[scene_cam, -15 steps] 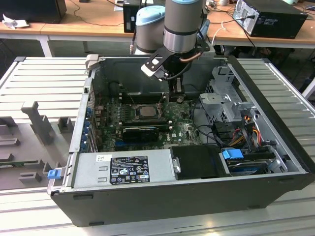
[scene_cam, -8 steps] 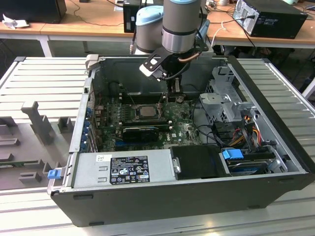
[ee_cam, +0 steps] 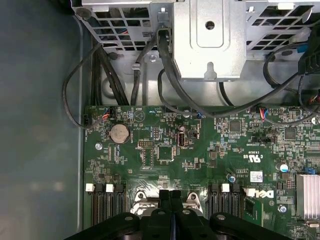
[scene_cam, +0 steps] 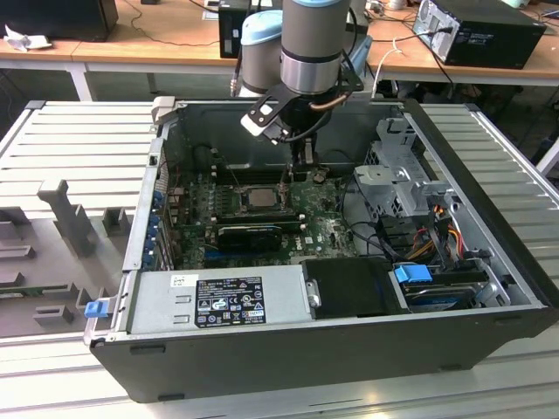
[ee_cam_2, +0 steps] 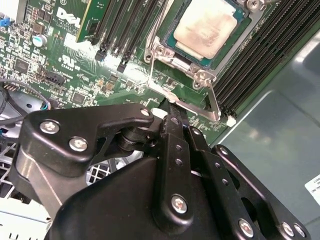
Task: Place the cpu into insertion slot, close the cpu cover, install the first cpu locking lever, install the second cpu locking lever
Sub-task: 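Close the cpu cover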
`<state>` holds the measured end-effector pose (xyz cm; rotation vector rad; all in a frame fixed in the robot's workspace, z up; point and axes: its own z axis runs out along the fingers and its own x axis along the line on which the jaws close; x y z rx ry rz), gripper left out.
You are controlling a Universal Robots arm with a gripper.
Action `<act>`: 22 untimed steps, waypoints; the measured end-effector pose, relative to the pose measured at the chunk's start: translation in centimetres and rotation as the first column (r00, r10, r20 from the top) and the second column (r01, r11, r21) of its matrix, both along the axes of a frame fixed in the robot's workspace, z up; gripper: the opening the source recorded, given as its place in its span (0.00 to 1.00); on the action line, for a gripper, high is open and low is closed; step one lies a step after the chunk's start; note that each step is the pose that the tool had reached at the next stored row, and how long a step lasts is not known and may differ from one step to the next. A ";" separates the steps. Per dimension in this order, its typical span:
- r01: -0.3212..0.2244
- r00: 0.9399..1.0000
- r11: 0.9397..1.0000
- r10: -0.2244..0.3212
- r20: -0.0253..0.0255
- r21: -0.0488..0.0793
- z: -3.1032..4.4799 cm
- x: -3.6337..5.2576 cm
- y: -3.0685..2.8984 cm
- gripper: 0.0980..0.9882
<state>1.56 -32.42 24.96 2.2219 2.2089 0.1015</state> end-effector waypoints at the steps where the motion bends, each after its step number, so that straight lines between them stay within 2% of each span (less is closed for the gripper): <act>1: 0.000 1.000 1.000 0.000 0.000 0.000 0.00 -0.07 0.00 0.01; 12: 0.000 1.000 1.000 0.000 0.000 0.000 -0.04 -1.16 0.00 0.01; 15: 0.000 1.000 1.000 0.000 0.000 0.001 -0.33 -1.65 -0.01 0.01; 18: 0.000 1.000 1.000 0.000 0.000 0.001 -1.05 -1.79 -0.01 0.01; 19: 0.000 1.000 1.000 0.000 0.000 0.001 -1.35 -2.02 0.00 0.01; 21: 0.000 1.000 1.000 0.000 0.000 0.001 -1.46 -3.25 -0.01 0.01; 22: 0.000 1.000 1.000 0.000 0.000 0.001 -1.49 -3.58 0.00 0.01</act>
